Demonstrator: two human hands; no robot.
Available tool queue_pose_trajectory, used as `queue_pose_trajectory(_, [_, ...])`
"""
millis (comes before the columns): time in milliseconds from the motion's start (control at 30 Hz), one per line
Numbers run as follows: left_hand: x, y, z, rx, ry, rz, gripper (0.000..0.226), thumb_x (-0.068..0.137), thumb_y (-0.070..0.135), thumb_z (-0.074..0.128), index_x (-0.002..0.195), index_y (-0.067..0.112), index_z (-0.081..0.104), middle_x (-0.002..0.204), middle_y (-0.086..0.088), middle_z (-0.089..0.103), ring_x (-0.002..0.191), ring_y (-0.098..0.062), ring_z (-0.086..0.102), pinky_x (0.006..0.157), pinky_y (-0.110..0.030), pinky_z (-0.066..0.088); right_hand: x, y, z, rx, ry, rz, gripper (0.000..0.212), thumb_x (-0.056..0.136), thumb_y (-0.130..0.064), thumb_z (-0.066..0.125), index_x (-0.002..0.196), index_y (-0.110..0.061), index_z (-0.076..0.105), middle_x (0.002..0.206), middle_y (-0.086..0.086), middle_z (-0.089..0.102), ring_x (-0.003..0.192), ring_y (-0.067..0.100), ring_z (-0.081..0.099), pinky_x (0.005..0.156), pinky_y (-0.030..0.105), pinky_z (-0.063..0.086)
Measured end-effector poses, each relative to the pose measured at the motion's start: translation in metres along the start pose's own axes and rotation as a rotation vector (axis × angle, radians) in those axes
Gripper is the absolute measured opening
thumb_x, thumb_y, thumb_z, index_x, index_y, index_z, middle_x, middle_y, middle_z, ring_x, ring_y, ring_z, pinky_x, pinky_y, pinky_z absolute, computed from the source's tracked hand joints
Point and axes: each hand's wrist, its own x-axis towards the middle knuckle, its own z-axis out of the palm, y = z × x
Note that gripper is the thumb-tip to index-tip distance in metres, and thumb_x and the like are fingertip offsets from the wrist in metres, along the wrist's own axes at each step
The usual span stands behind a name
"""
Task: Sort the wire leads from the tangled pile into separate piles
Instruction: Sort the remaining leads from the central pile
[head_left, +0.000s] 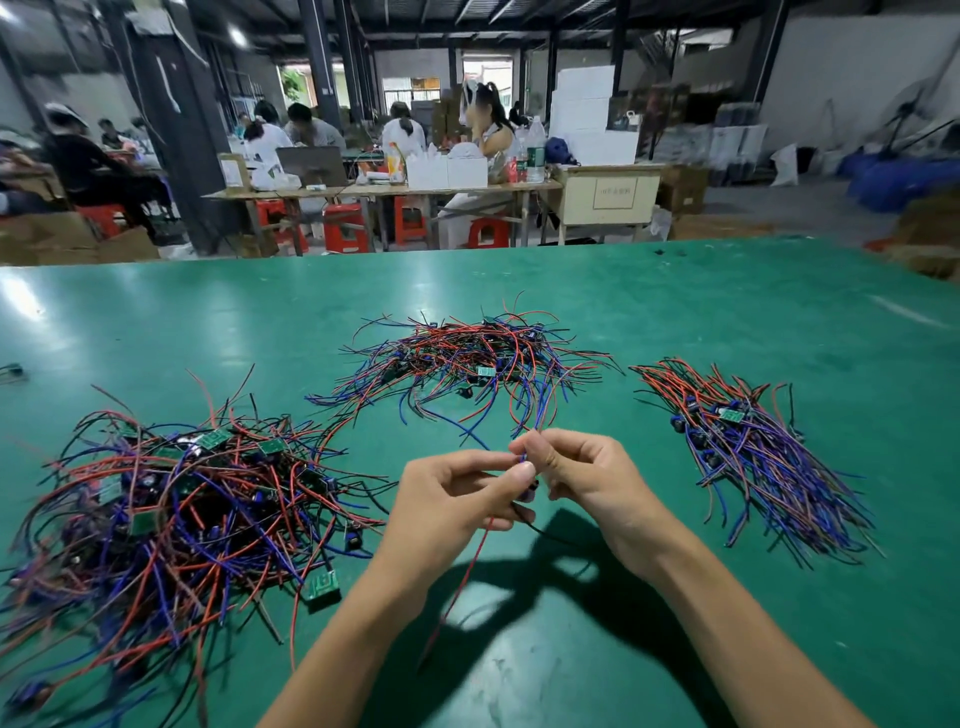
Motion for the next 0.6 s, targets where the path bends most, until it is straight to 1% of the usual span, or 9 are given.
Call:
queue_pose_trajectory(67, [0.000,0.001,-0.001,-0.028,0.045,-0.008,0.016,0.084,0.018,0.077,0.095,0.007,0.078,0.082,-0.015,0.077,0.071,-0.024,0.075,0.068,-0.027,0.058,0.001,0.000,0.002,-0.039,0.025,0.005,0.029,0.082,-0.051,0.066,0.092,-0.028,0.081,0.079,-0.009,0.070,0.065,-0.002,0.050,0.060,0.013,0.040])
queue_pose_trajectory(133, [0.000,0.001,0.001,-0.020,0.075,-0.005,0.008,0.086,0.010,0.075,0.092,0.006,0.078,0.080,-0.013,0.077,0.069,-0.022,0.074,0.066,-0.024,0.056,0.000,0.001,0.005,-0.042,0.033,0.028,0.030,0.083,-0.051,0.064,0.096,-0.030,0.081,0.077,-0.013,0.068,0.062,-0.004,0.048,0.060,0.012,0.039])
queue_pose_trajectory(200, [0.000,0.001,0.003,-0.003,0.113,-0.007,0.009,0.088,0.004,0.071,0.091,0.008,0.078,0.078,-0.009,0.077,0.067,-0.020,0.073,0.065,-0.022,0.054,0.000,0.000,0.009,-0.039,0.039,0.068,0.030,0.085,-0.051,0.062,0.098,-0.032,0.081,0.078,-0.013,0.068,0.063,-0.003,0.046,0.060,0.011,0.040])
queue_pose_trajectory(267, [0.000,0.000,0.004,0.014,0.141,-0.009,0.014,0.089,0.001,0.067,0.091,0.010,0.078,0.076,-0.006,0.077,0.064,-0.018,0.071,0.062,-0.020,0.052,-0.001,0.000,0.013,-0.041,0.046,0.099,0.027,0.090,-0.047,0.060,0.100,-0.033,0.081,0.085,-0.013,0.072,0.068,-0.002,0.048,0.061,0.008,0.041])
queue_pose_trajectory(367, [0.000,-0.002,0.004,0.024,0.161,0.019,0.015,0.091,0.005,0.067,0.089,0.012,0.080,0.075,-0.005,0.076,0.058,-0.015,0.065,0.057,-0.019,0.049,-0.002,0.002,0.019,-0.038,0.065,0.105,0.024,0.098,-0.039,0.057,0.101,-0.033,0.080,0.087,-0.013,0.072,0.072,-0.001,0.050,0.062,0.007,0.042])
queue_pose_trajectory(433, [0.001,-0.004,0.004,0.041,0.158,0.051,0.013,0.092,0.012,0.069,0.088,0.014,0.081,0.075,-0.005,0.076,0.056,-0.013,0.060,0.058,-0.019,0.050,-0.003,0.003,0.024,-0.027,0.081,0.099,0.025,0.100,-0.037,0.056,0.101,-0.032,0.080,0.085,-0.013,0.071,0.073,0.000,0.054,0.063,0.008,0.042])
queue_pose_trajectory(500, [0.001,-0.005,0.003,0.076,0.137,0.079,0.013,0.092,0.016,0.069,0.090,0.017,0.082,0.078,-0.004,0.077,0.057,-0.012,0.058,0.059,-0.020,0.051,-0.004,0.005,0.029,0.011,0.097,0.088,0.026,0.101,-0.035,0.054,0.101,-0.030,0.080,0.081,-0.012,0.071,0.071,0.001,0.057,0.061,0.009,0.043])
queue_pose_trajectory(533, [0.000,-0.006,0.003,0.094,0.124,0.089,0.014,0.092,0.017,0.070,0.090,0.019,0.083,0.079,-0.005,0.078,0.059,-0.012,0.058,0.061,-0.022,0.052,-0.004,0.006,0.032,0.033,0.101,0.083,0.026,0.102,-0.033,0.054,0.101,-0.028,0.080,0.079,-0.010,0.071,0.069,0.001,0.058,0.059,0.009,0.044])
queue_pose_trajectory(600, [0.000,-0.007,0.003,0.113,0.095,0.095,0.015,0.092,0.019,0.070,0.089,0.025,0.083,0.082,-0.008,0.078,0.064,-0.014,0.060,0.067,-0.033,0.054,-0.005,0.008,0.036,0.036,0.100,0.070,0.028,0.103,-0.028,0.052,0.102,-0.025,0.080,0.077,-0.007,0.071,0.070,0.004,0.059,0.059,0.014,0.045])
